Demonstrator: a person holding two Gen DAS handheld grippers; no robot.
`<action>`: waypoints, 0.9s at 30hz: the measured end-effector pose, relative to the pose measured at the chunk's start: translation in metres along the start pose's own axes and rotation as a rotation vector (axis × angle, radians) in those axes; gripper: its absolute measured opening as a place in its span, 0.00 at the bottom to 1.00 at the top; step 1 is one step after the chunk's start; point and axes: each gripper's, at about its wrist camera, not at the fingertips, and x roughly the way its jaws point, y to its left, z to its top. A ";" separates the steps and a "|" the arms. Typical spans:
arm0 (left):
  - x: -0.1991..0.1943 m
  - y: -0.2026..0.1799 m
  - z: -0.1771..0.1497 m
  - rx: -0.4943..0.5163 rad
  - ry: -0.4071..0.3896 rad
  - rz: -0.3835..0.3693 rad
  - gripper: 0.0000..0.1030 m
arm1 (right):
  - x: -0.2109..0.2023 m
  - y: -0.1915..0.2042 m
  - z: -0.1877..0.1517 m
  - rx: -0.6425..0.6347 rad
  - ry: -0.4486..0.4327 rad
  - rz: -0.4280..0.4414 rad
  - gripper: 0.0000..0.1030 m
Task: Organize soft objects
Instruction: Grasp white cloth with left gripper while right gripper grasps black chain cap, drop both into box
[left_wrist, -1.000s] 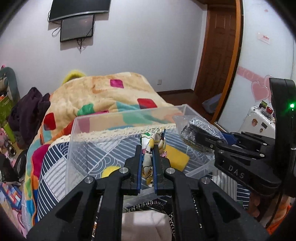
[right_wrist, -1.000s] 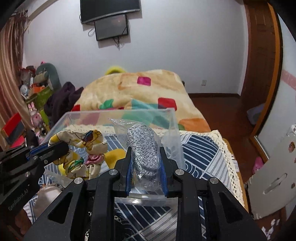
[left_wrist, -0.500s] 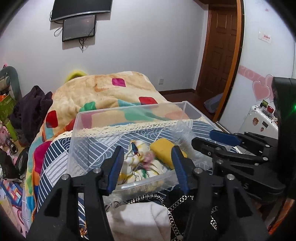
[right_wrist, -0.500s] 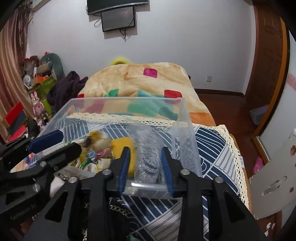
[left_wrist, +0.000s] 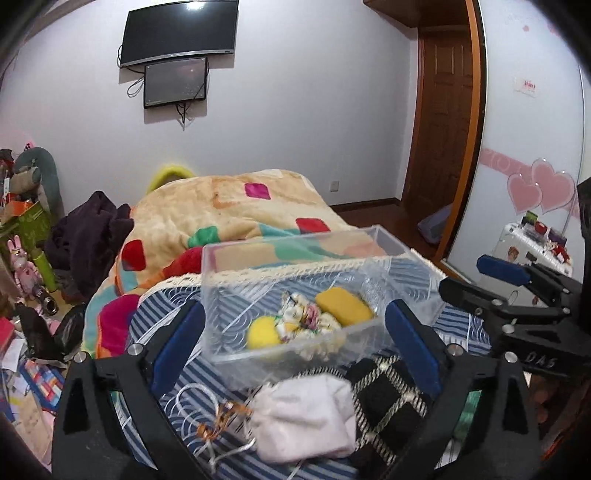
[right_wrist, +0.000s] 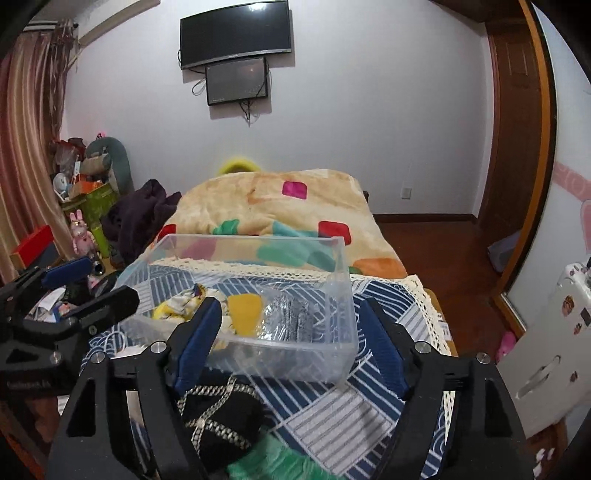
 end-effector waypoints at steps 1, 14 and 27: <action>-0.002 0.001 -0.005 0.003 0.009 0.000 0.96 | -0.001 0.001 -0.002 0.002 0.002 0.007 0.72; 0.005 0.003 -0.068 0.006 0.133 -0.048 0.96 | 0.019 0.029 -0.043 -0.050 0.109 0.105 0.72; 0.024 0.014 -0.082 -0.061 0.184 -0.059 0.46 | 0.039 0.037 -0.070 -0.075 0.202 0.185 0.38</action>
